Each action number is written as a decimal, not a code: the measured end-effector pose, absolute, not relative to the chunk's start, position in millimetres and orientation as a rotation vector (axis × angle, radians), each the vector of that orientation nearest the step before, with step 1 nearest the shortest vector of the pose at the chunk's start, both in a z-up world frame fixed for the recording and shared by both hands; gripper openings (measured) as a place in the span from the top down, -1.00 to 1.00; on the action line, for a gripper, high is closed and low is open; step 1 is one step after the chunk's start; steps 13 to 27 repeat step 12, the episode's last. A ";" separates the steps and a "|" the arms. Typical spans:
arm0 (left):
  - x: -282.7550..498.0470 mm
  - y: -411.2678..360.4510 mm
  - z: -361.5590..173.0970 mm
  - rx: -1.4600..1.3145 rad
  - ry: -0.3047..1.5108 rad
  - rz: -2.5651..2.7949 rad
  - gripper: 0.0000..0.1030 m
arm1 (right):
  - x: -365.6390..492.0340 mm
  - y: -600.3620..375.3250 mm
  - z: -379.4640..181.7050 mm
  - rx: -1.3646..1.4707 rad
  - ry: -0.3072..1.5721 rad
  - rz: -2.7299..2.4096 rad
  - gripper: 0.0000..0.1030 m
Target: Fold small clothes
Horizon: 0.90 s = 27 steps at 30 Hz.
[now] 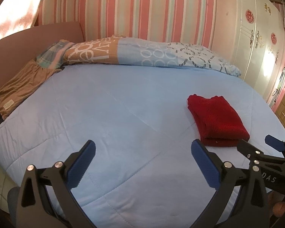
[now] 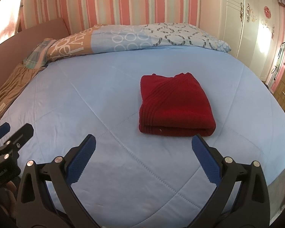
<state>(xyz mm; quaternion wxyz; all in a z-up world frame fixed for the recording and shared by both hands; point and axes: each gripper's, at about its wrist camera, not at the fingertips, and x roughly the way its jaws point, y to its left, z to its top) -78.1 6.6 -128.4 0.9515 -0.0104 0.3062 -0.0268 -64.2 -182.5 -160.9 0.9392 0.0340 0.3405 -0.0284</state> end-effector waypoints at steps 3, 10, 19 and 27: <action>-78.5 7.4 -128.2 -0.031 0.625 -0.062 -0.96 | -63.5 -182.5 -162.9 0.071 0.698 -0.058 -0.94; -75.1 8.8 -131.9 -0.040 0.651 -0.053 -0.96 | -64.9 -180.7 -165.3 0.069 0.696 -0.059 -0.94; -74.5 9.0 -132.6 -0.042 0.650 -0.052 -0.96 | -64.6 -181.1 -164.9 0.075 0.697 -0.057 -0.94; -74.5 9.0 -132.6 -0.042 0.650 -0.052 -0.96 | -64.6 -181.1 -164.9 0.075 0.697 -0.057 -0.94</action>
